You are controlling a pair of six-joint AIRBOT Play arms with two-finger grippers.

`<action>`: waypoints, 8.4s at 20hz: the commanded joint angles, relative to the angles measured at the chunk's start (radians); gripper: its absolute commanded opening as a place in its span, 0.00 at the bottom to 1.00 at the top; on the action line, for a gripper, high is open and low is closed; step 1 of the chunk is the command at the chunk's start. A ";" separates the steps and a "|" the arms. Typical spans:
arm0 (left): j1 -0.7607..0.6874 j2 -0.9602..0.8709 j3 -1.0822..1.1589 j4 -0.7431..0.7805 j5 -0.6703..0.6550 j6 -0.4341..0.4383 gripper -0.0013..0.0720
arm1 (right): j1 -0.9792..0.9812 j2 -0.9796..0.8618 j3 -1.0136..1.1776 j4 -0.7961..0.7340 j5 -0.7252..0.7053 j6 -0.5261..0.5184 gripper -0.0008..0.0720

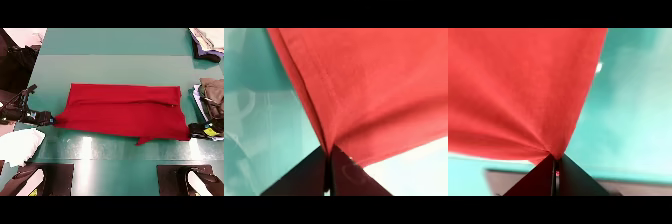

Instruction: Fold the shirts.

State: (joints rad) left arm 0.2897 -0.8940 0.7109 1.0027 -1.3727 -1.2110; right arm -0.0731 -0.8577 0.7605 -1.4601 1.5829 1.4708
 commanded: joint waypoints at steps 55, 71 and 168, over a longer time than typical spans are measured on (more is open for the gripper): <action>-0.421 -0.425 0.460 -0.098 0.331 -0.205 0.06 | -0.205 -0.915 0.517 0.602 -0.190 -0.392 0.36; -0.769 -0.837 0.786 -0.148 0.425 -0.196 0.06 | -0.077 -0.531 0.573 0.822 -0.075 -0.261 0.03; -0.639 -0.497 1.027 0.168 0.210 -0.197 0.06 | -0.557 -0.475 0.841 0.687 -0.550 -0.062 0.03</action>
State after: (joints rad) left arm -0.3477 -1.3865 1.7378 1.1706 -1.1660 -1.4090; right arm -0.5793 -1.3834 1.6009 -0.8085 1.0416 1.4250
